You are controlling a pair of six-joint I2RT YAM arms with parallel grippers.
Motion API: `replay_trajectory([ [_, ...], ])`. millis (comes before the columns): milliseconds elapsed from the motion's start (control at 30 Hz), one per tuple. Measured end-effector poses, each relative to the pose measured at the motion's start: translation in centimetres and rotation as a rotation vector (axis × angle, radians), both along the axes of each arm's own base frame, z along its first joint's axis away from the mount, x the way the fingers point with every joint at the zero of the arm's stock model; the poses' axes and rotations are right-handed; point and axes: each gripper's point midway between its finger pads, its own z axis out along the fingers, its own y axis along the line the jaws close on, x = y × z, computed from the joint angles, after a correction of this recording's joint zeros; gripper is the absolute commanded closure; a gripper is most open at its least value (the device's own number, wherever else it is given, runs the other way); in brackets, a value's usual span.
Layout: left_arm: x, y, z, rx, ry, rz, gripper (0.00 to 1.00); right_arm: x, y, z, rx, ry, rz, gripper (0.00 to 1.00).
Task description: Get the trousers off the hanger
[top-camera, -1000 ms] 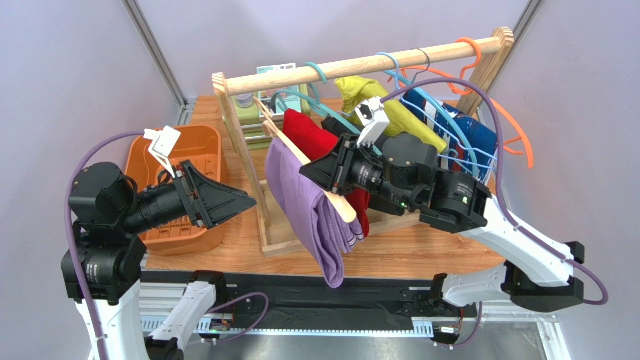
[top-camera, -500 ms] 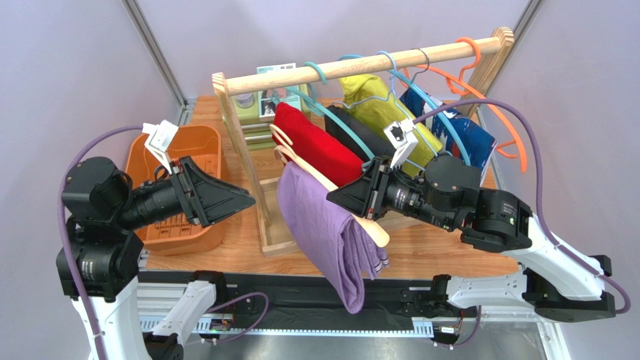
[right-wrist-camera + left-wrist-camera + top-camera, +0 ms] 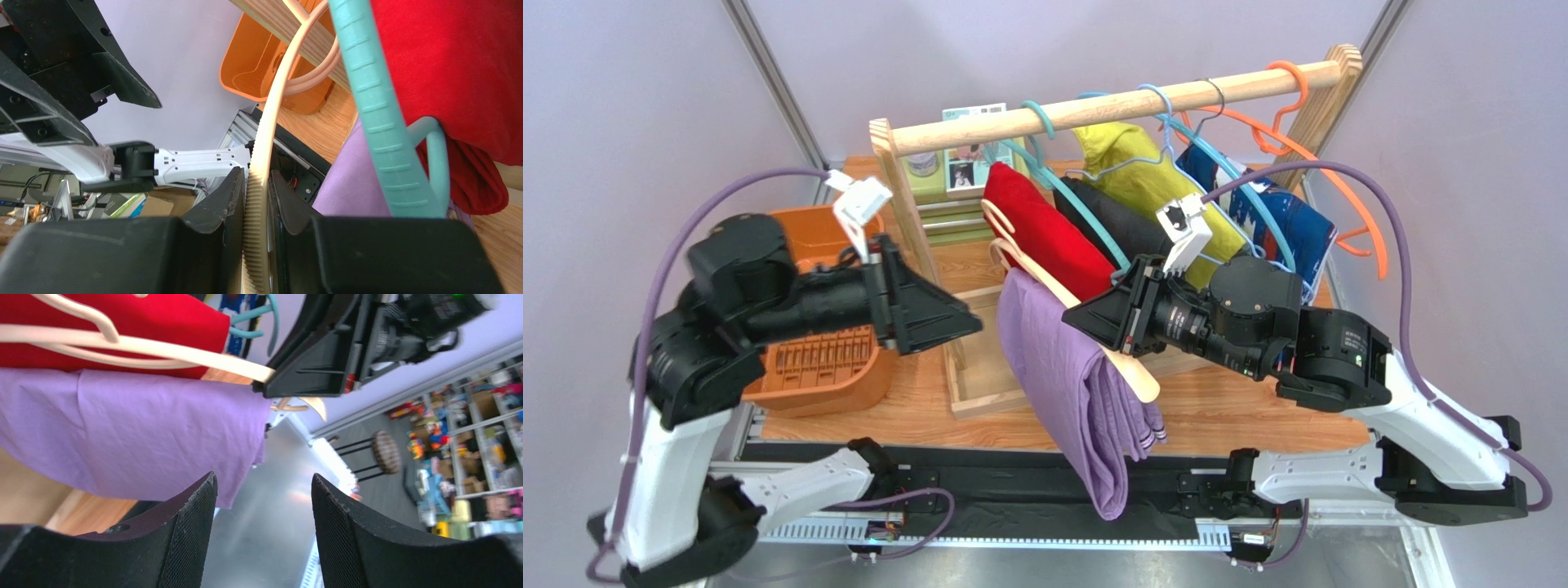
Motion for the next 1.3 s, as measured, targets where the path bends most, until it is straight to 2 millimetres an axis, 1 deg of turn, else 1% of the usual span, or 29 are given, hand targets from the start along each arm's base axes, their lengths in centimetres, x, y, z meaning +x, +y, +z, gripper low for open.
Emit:
replay_trajectory([
  [67, 0.5, -1.6, -0.3, 0.042, -0.022, -0.005, 0.39, 0.2, -0.2, 0.1, 0.002, 0.002, -0.018, 1.0],
  [100, 0.7, -2.2, -0.8, 0.065, -0.024, 0.001, 0.41, 0.3, -0.3, 0.3, 0.006, 0.002, -0.028, 1.0],
  [167, 1.0, -2.9, -1.9, 0.112, -0.041, 0.037, 0.44, 0.5, -0.5, 0.6, 0.015, 0.004, -0.044, 1.0],
  [233, 0.7, -3.2, -2.3, 0.143, -0.079, 0.074, 0.44, 0.6, -0.6, 0.7, 0.02, 0.011, -0.055, 1.0],
  [267, -0.3, -3.6, -2.2, 0.145, -0.099, 0.049, 0.41, 0.7, -0.6, 0.7, 0.021, 0.014, -0.06, 1.0],
  [333, -1.7, -4.5, -2.4, 0.175, -0.167, 0.05, 0.38, 0.7, -0.7, 0.7, 0.024, 0.019, -0.066, 1.0],
  [367, -2.4, -4.9, -2.2, 0.181, -0.196, 0.051, 0.33, 0.8, -0.7, 0.7, 0.025, 0.021, -0.069, 1.0],
  [400, -2.6, -5.4, -2.0, 0.187, -0.219, 0.068, 0.31, 0.8, -0.7, 0.7, 0.028, 0.023, -0.072, 1.0],
  [433, -2.4, -5.9, -1.7, 0.196, -0.248, 0.104, 0.29, 0.8, -0.7, 0.8, 0.03, 0.025, -0.075, 1.0],
  [567, -1.4, -8.7, -0.9, 0.249, -0.35, 0.255, 0.13, 0.9, -0.7, 0.8, 0.035, 0.03, -0.084, 1.0],
  [633, -1.1, -10.2, -1.9, 0.305, -0.401, 0.301, 0.14, 1.0, -0.6, 0.8, 0.037, 0.032, -0.087, 1.0],
  [700, -0.8, -11.1, -2.8, 0.347, -0.438, 0.329, 0.17, 1.0, -0.5, 0.8, 0.039, 0.035, -0.088, 1.0],
  [767, -0.5, -11.3, -3.4, 0.374, -0.462, 0.353, 0.2, 1.1, -0.4, 0.8, 0.043, 0.037, -0.089, 1.0],
  [867, 0.0, -10.9, -3.3, 0.377, -0.473, 0.386, 0.23, 1.2, -0.3, 0.9, 0.048, 0.038, -0.094, 1.0],
  [1000, 0.5, -10.1, -3.4, 0.381, -0.462, 0.428, 0.22, 1.4, -0.3, 1.2, 0.058, 0.036, -0.106, 1.0],
  [1067, 0.7, -9.8, -3.7, 0.39, -0.453, 0.444, 0.19, 1.4, -0.4, 1.2, 0.059, 0.037, -0.111, 1.0],
  [1133, 0.7, -9.8, -4.0, 0.395, -0.447, 0.452, 0.12, 1.5, -0.4, 1.2, 0.06, 0.038, -0.115, 1.0],
  [1267, 0.5, -10.2, -4.4, 0.391, -0.428, 0.45, 0.04, 1.6, -0.3, 1.3, 0.068, 0.04, -0.121, 1.0],
  [1300, 0.4, -10.3, -4.6, 0.393, -0.423, 0.448, 0.04, 1.6, -0.2, 1.4, 0.07, 0.039, -0.122, 1.0],
])
